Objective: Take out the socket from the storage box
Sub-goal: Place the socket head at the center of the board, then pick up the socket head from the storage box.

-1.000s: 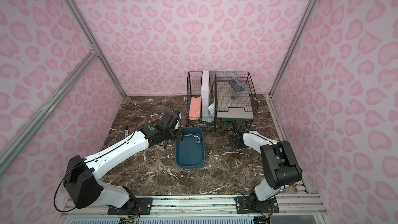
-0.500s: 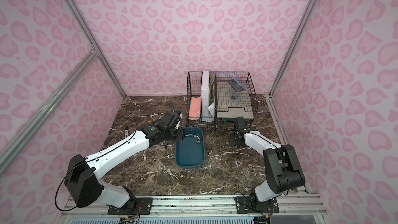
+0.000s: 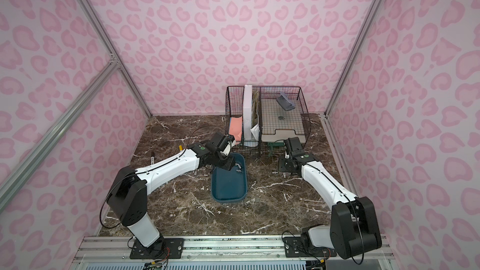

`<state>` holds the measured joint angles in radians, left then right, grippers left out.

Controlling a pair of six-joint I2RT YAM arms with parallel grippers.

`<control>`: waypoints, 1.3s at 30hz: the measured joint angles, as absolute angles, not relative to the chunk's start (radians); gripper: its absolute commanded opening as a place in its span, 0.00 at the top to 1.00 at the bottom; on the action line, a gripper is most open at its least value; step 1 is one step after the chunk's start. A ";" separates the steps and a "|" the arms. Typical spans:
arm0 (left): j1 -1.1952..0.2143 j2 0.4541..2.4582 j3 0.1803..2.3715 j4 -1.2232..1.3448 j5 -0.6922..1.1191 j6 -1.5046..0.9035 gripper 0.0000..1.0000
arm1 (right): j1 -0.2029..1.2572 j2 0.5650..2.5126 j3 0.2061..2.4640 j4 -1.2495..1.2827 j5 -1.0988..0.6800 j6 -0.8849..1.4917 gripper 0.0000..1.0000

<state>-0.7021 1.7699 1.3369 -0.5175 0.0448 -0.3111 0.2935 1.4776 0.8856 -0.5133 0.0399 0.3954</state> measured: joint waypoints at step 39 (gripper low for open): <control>-0.772 2.008 1.387 -0.448 -0.013 -0.469 0.58 | 0.295 1.411 0.825 -0.524 0.017 0.395 0.60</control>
<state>-0.7715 2.0083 1.3872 -0.4484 -0.0132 -0.4690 0.2955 1.4105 0.8246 -0.5236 0.0170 0.3954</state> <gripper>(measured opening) 0.434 0.395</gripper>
